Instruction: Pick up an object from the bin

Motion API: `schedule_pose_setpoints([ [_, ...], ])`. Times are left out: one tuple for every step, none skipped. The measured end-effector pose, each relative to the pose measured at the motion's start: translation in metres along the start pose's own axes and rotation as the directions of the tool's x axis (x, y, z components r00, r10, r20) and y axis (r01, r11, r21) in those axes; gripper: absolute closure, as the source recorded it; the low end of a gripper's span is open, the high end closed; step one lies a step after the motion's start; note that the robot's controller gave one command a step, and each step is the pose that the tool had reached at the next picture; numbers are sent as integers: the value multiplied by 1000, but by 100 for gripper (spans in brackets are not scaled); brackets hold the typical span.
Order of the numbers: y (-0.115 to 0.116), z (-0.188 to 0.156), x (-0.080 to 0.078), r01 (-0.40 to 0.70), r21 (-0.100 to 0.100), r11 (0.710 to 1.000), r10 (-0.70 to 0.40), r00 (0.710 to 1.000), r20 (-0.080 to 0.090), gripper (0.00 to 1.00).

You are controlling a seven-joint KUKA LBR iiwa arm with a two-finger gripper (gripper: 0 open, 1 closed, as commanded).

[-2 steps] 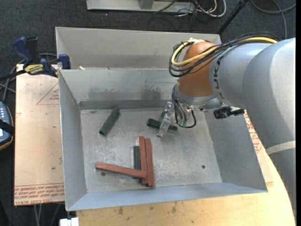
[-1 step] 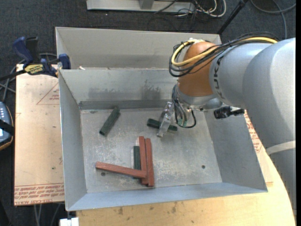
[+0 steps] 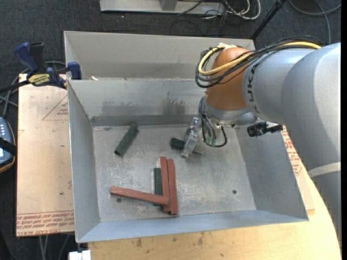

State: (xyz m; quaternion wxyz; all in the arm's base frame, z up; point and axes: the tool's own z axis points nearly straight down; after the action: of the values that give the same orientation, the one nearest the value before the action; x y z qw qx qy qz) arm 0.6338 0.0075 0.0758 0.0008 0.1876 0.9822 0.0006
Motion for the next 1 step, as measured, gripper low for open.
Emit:
schedule_pose_setpoints([
  [0, -16, 1, 1, 1, 1000, -1, 1000, -3, 100],
])
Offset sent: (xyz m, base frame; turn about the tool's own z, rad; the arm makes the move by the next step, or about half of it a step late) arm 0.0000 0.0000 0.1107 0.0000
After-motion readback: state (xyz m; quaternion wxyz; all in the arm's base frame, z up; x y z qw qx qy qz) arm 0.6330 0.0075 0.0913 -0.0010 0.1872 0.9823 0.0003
